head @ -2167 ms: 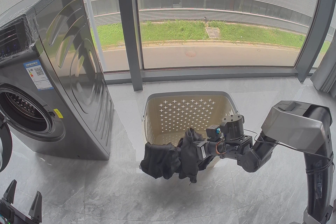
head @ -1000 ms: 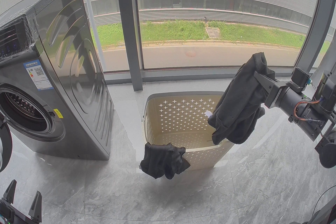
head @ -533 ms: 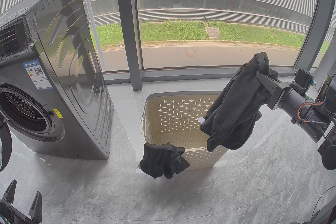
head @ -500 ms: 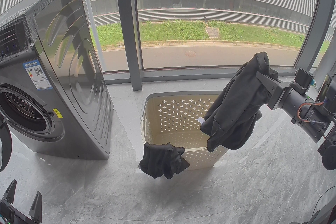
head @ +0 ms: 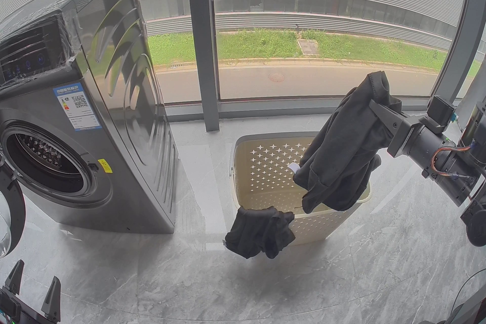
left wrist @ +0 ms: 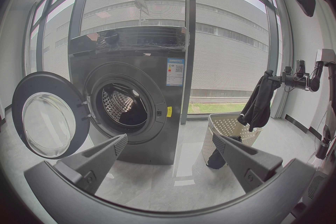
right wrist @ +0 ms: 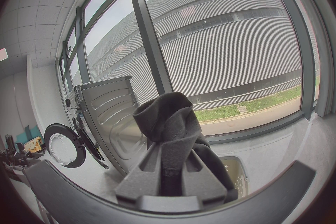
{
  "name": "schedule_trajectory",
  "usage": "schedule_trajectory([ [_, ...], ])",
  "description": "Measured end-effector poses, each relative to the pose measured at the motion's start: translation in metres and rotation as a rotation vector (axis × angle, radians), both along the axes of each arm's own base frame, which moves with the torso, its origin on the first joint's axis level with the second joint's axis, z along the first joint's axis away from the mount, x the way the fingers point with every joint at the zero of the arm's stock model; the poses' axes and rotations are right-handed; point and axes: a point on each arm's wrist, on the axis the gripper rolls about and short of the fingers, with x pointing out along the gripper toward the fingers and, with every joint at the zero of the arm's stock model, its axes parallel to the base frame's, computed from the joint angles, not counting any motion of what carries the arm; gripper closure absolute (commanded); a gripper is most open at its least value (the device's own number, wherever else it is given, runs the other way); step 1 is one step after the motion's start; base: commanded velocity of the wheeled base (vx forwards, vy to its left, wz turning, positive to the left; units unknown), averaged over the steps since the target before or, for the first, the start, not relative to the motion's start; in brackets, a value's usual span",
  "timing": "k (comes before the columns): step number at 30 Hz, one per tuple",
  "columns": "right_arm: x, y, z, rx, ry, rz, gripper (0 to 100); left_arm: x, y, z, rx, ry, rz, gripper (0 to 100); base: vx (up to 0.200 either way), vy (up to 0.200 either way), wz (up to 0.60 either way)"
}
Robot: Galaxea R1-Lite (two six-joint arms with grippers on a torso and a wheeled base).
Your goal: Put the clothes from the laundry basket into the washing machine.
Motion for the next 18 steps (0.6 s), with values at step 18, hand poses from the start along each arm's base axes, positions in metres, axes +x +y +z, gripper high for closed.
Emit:
schedule_trajectory([
  [18,-0.016,0.017,0.003,0.005,-0.009,0.091,100,0.0,0.0,0.0,-0.001,0.002,-0.002,0,0.0,0.2,0.0],
])
